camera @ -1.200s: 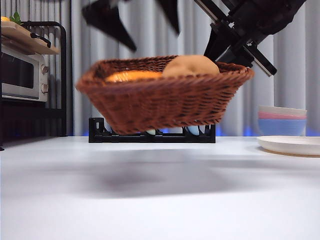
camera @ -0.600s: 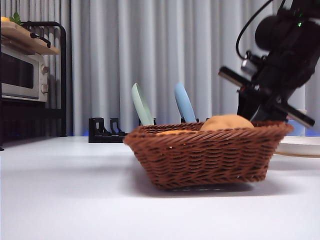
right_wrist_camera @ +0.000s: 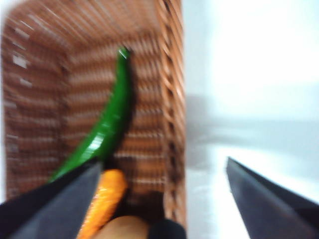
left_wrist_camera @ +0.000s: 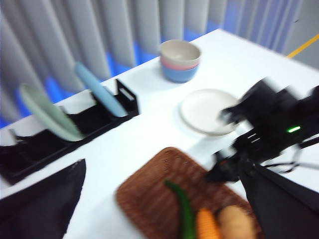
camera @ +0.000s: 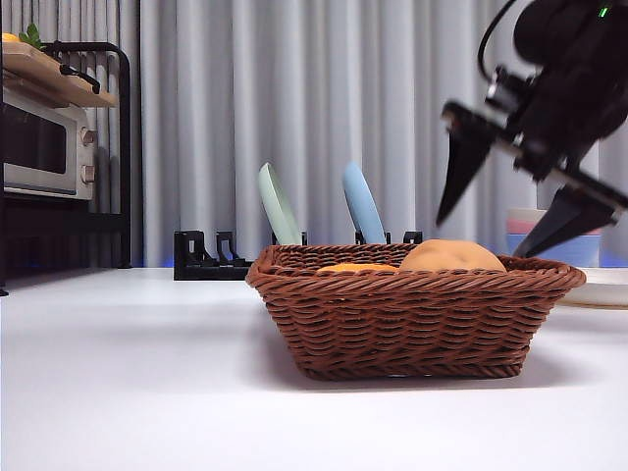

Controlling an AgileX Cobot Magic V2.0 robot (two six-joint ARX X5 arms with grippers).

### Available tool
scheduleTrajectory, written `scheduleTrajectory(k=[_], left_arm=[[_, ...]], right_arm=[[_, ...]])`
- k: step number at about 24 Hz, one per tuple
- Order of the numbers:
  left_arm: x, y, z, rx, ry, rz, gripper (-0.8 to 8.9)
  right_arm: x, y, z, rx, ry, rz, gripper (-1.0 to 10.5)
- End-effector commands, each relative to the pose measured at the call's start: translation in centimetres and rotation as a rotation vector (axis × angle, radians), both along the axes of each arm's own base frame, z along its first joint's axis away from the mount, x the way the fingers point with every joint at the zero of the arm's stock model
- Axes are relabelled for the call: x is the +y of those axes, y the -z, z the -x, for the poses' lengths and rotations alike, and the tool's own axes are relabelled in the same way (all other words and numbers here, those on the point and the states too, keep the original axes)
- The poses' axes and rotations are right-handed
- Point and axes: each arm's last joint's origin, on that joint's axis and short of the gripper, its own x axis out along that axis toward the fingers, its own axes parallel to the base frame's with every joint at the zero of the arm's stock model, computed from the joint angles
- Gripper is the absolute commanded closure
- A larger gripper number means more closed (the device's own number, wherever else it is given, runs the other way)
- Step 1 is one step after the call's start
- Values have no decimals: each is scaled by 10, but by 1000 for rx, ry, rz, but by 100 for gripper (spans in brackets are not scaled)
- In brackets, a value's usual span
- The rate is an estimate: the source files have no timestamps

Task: Pick up the basket,pick up the corn from the table,pick up the potato from the table,pick up the cucumber from the table,put all items into the basket

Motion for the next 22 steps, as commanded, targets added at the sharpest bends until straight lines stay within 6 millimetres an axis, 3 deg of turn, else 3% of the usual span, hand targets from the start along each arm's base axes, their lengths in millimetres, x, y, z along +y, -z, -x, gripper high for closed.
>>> scheduleTrajectory(k=[1,3,7,12,17,22], left_arm=[[3,4,-2,-55,-61,-137,828],[5,4,-2,-77,-103,-192,822],[8,2,-4,-126,-96,-225,822],[14,14,-4,-207,-119,-168,822],[31,54,9,-288,-155,-86,822],[58,117,29,-323,-216,-56,822]], right_arm=[[-6,-29,10,-137,-25,0,678],[-12,-56,25,-282,-61,51,967],[-26,-99,56,-544,27,279,958],[-34,-139,88,-795,92,287,958],[-38,-149,116,-914,89,281,959],[-42,-118,141,-964,116,294,958]])
